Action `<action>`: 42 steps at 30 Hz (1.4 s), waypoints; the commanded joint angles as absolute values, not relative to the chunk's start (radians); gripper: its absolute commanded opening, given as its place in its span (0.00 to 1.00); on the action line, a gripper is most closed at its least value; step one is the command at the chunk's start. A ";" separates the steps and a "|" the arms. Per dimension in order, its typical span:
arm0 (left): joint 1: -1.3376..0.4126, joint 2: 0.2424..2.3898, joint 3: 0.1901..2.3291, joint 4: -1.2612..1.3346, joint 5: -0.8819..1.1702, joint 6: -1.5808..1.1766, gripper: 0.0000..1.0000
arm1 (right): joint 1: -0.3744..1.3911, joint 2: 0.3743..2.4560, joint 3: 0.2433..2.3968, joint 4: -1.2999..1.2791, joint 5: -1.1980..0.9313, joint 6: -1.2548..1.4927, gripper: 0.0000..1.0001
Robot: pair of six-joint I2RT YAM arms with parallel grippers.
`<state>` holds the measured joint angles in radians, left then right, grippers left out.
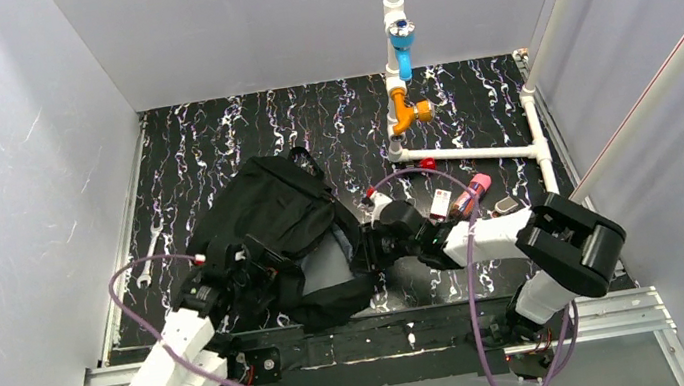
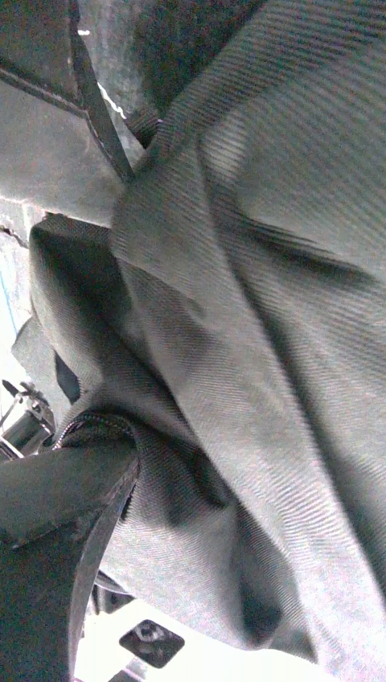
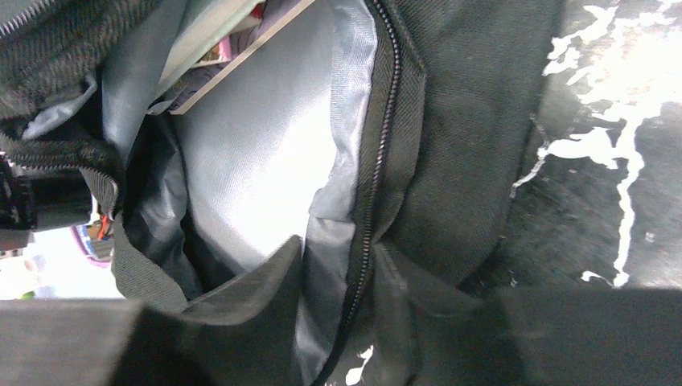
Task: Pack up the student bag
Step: Zip the student bag at the center of the board.
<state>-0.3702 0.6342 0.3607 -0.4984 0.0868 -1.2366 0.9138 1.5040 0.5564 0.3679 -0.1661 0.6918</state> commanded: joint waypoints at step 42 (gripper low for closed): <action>-0.552 1.126 0.926 -0.511 0.374 -0.462 0.84 | 0.868 1.462 0.755 0.265 0.030 0.479 0.41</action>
<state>-0.3595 1.0786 0.8597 -0.4980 0.6312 -0.5529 0.8719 1.4826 0.7101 0.2188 0.0143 0.4160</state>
